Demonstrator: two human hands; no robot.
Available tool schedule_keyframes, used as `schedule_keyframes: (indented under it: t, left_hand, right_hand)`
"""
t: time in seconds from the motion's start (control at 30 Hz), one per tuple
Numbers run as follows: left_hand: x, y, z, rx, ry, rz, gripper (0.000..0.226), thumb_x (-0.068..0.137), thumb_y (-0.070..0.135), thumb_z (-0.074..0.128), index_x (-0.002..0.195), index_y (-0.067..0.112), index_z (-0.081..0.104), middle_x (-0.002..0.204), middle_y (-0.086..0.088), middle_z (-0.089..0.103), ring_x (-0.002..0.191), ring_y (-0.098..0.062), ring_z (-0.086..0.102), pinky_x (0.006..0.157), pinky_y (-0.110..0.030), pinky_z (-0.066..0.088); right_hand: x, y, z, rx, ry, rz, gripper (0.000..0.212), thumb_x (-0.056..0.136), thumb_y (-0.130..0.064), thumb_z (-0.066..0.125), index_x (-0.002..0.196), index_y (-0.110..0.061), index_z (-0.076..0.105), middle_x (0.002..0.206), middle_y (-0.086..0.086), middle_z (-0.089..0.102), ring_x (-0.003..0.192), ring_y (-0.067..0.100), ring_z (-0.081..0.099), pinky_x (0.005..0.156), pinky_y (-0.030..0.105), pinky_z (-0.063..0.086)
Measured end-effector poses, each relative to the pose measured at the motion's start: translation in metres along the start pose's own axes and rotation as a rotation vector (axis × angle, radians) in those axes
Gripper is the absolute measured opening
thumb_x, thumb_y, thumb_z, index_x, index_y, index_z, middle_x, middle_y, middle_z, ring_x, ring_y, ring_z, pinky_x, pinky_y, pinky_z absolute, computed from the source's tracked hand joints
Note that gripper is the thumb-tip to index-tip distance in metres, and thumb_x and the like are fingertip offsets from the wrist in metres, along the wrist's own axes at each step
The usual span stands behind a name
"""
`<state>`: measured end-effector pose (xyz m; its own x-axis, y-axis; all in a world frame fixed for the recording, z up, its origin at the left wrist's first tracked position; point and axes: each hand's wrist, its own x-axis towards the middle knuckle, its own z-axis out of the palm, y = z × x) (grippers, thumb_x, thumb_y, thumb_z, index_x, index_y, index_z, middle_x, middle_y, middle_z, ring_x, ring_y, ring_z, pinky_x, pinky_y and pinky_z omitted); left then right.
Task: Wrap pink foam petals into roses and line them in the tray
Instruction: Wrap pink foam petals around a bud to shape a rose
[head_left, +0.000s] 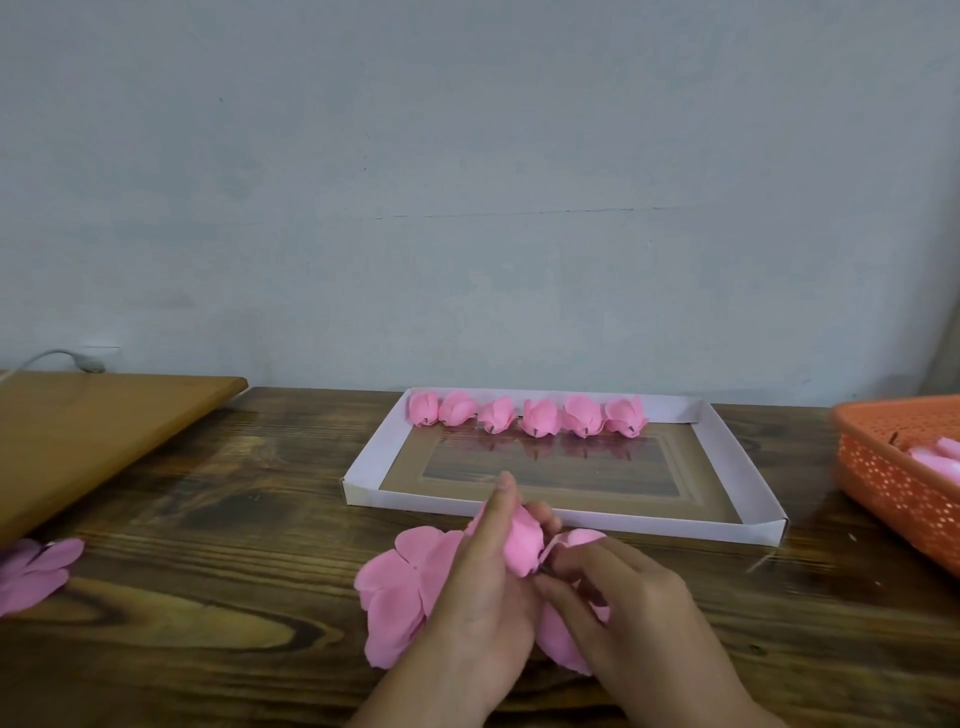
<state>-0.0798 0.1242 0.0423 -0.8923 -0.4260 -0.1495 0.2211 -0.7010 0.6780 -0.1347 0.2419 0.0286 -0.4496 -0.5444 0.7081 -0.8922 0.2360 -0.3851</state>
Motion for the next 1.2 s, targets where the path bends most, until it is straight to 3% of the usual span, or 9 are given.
schedule_keyframes:
  t: [0.2,0.33,0.43,0.5,0.6,0.8,0.93,1.1,1.2]
  left_hand:
    - [0.0,-0.005,0.0,0.046,-0.003,0.009,0.03,0.07,0.036,0.079,0.067,0.012,0.063,0.071,-0.009,0.061,0.064,-0.021,0.063,0.065,-0.032,0.058]
    - [-0.004,-0.005,0.003,0.065,0.0,0.036,0.036,0.065,0.032,0.08,0.077,0.009,0.055,0.074,-0.011,0.054,0.064,-0.02,0.06,0.062,-0.029,0.059]
    - [-0.006,-0.003,0.002,0.119,-0.014,0.054,0.034,0.072,0.034,0.079,0.07,0.01,0.055,0.072,-0.011,0.056,0.067,-0.025,0.064,0.063,-0.031,0.058]
    - [-0.006,-0.001,0.001,0.149,-0.027,0.06,0.035,0.076,0.034,0.085,0.067,0.015,0.058,0.068,-0.008,0.056,0.065,-0.025,0.064,0.061,-0.031,0.052]
    - [-0.006,0.002,-0.001,0.143,-0.04,0.062,0.027,0.069,0.037,0.082,0.069,0.02,0.06,0.067,-0.005,0.051,0.064,-0.022,0.055,0.059,-0.03,0.046]
    - [-0.006,0.006,0.0,0.032,-0.062,0.036,0.027,0.068,0.028,0.087,0.07,0.019,0.062,0.063,-0.003,0.044,0.055,-0.017,0.054,0.051,-0.027,0.05]
    - [-0.009,0.01,-0.001,0.078,-0.071,0.027,0.03,0.072,0.034,0.081,0.078,0.018,0.057,0.066,-0.005,0.049,0.053,-0.019,0.058,0.035,-0.021,0.042]
    - [-0.008,0.009,-0.003,0.21,-0.097,0.025,0.031,0.068,0.048,0.084,0.067,0.023,0.066,0.065,-0.003,0.059,0.056,-0.02,0.054,0.04,-0.019,0.036]
    - [-0.008,0.007,-0.002,0.239,-0.091,0.038,0.032,0.066,0.048,0.087,0.077,0.024,0.068,0.069,0.0,0.062,0.061,-0.019,0.055,0.05,-0.022,0.039]
  right_hand:
    - [0.002,-0.007,-0.003,-0.183,-0.072,-0.087,0.007,0.064,-0.022,0.074,0.071,-0.023,0.073,0.067,-0.012,0.065,0.062,0.005,0.065,0.047,0.017,0.05]
    - [0.002,-0.006,-0.002,-0.125,-0.073,-0.058,0.021,0.061,-0.008,0.068,0.074,-0.023,0.073,0.07,-0.011,0.065,0.07,0.01,0.068,0.051,0.029,0.054]
    - [-0.003,-0.009,0.0,0.101,-0.171,0.158,0.03,0.088,-0.005,0.06,0.081,-0.031,0.071,0.071,-0.015,0.061,0.076,-0.001,0.057,0.064,0.027,0.052]
    - [-0.001,-0.015,0.0,0.348,-0.245,0.371,0.031,0.095,-0.013,0.061,0.071,-0.031,0.071,0.071,-0.009,0.057,0.079,0.012,0.057,0.065,0.022,0.053]
    - [0.006,-0.023,-0.006,0.731,-0.318,0.614,0.035,0.083,-0.02,0.067,0.048,-0.021,0.064,0.058,-0.005,0.053,0.058,0.015,0.05,0.052,0.023,0.043]
    - [0.009,-0.026,-0.003,1.261,-0.427,1.111,0.03,0.092,0.004,0.061,0.063,-0.002,0.068,0.051,0.01,0.058,0.038,0.013,0.052,0.037,0.017,0.04]
    - [0.012,-0.024,-0.003,1.244,-0.518,0.952,0.019,0.085,-0.018,0.07,0.068,-0.011,0.075,0.062,0.008,0.061,0.051,0.014,0.054,0.047,0.022,0.042]
    - [0.014,-0.017,-0.007,1.298,-0.634,0.92,0.027,0.073,-0.031,0.067,0.089,-0.011,0.076,0.069,0.008,0.063,0.056,0.013,0.056,0.047,0.022,0.041]
    - [0.014,-0.017,-0.008,1.306,-0.585,0.906,0.029,0.073,-0.035,0.075,0.09,-0.012,0.076,0.077,0.014,0.066,0.058,0.016,0.058,0.049,0.024,0.045]
